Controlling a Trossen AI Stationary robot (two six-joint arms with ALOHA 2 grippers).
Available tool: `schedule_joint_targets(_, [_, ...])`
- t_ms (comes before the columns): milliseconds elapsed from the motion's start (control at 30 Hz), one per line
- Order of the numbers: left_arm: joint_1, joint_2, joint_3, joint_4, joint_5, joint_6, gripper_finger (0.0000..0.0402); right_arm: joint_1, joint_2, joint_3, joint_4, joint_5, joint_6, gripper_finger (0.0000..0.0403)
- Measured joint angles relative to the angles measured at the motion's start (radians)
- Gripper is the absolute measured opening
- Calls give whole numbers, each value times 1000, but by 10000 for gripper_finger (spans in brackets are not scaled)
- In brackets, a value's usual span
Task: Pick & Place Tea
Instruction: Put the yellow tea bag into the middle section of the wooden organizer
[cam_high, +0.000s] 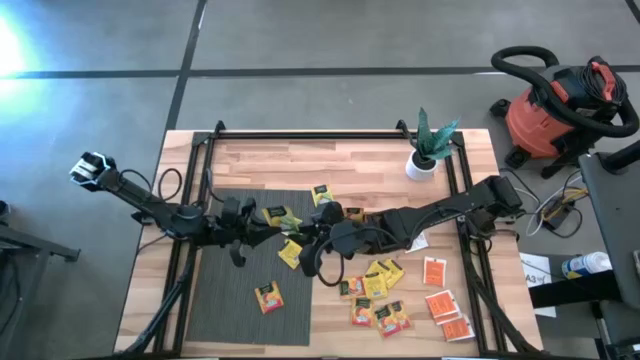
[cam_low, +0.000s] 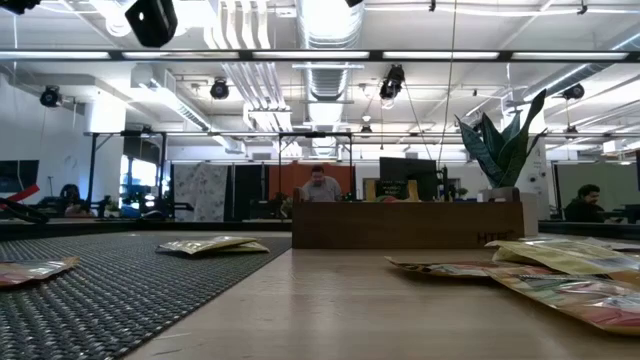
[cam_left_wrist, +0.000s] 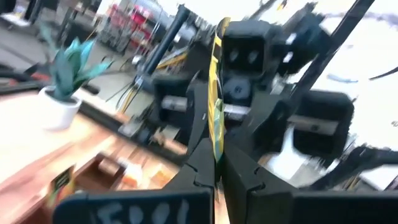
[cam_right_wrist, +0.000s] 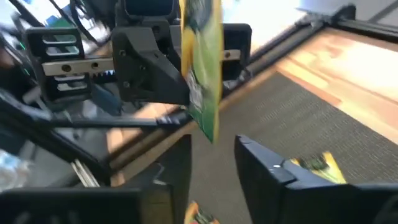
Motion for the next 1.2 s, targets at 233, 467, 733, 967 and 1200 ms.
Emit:
schedule_joint_targets(233, [0,15,0,-149,25,-44,9,-23,-36,77,-214,-112,-140,180])
schedule_joint_targets(467, [0,80,66,-248,26,94,8,-88,-37,172,-424,-138,-324,185])
schedule_joint_targets(733, [3,217,194,-373,-12,255,8,-103,-30,255,-480,-258,-489,183])
schedule_joint_targets(967, [32,260,218,-371,-1,301,11,-99,-30,265,-570,-306,-460,183])
schedule_joint_targets(1200, [80,266,220,-370,42,308,12,-87,-26,260,-572,-321,-454,180])
